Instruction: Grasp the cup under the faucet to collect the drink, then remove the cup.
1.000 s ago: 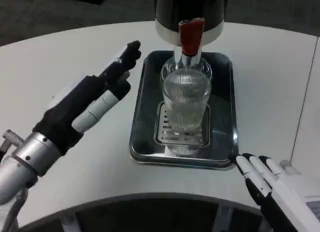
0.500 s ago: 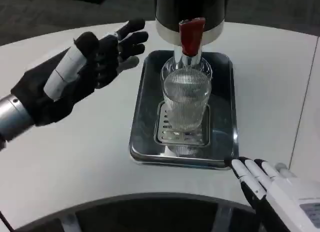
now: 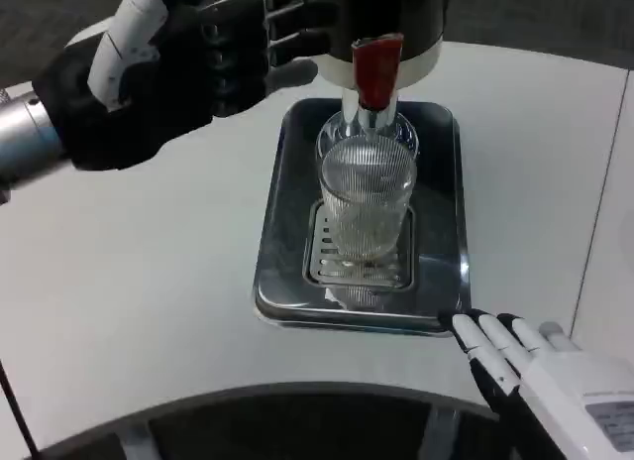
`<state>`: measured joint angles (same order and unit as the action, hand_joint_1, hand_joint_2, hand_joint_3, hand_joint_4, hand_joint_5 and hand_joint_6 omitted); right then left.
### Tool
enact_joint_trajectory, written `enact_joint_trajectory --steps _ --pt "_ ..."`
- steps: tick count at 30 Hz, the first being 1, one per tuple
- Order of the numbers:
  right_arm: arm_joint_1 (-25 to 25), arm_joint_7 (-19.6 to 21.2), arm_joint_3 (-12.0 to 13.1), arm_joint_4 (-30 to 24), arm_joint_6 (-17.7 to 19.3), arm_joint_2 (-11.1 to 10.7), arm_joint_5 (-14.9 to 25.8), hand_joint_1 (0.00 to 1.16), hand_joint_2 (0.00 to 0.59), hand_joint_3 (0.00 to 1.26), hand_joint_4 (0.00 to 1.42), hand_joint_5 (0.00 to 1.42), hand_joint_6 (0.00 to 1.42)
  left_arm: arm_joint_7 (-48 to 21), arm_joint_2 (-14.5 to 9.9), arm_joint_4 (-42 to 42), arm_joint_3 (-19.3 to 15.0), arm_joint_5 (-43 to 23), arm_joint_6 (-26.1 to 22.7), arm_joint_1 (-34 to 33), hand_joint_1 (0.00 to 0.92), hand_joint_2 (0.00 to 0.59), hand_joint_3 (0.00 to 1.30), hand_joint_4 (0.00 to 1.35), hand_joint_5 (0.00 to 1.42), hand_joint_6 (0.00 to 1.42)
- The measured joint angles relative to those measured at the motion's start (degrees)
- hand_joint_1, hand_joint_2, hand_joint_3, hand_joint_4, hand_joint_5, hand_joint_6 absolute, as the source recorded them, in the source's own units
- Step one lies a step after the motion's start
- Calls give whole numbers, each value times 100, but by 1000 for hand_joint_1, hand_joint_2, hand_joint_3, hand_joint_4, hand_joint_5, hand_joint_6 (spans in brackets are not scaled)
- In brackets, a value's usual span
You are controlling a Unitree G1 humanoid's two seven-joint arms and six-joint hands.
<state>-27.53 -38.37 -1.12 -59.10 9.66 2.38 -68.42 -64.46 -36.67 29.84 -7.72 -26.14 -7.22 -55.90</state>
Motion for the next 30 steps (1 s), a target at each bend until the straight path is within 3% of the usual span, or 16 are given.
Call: enact_joint_trajectory --steps 15,30 --pt "-25 50 -86 0 0 103 -129 464 333 0 0 0 0 -433 324 1344 184 480 540 -828 0 77 24 0 8 35" --pt "-116 135 -144 0 4 179 -260 464 333 0 0 0 0 -607 640 2098 218 843 994 -1365 0 78 35 0 19 50"
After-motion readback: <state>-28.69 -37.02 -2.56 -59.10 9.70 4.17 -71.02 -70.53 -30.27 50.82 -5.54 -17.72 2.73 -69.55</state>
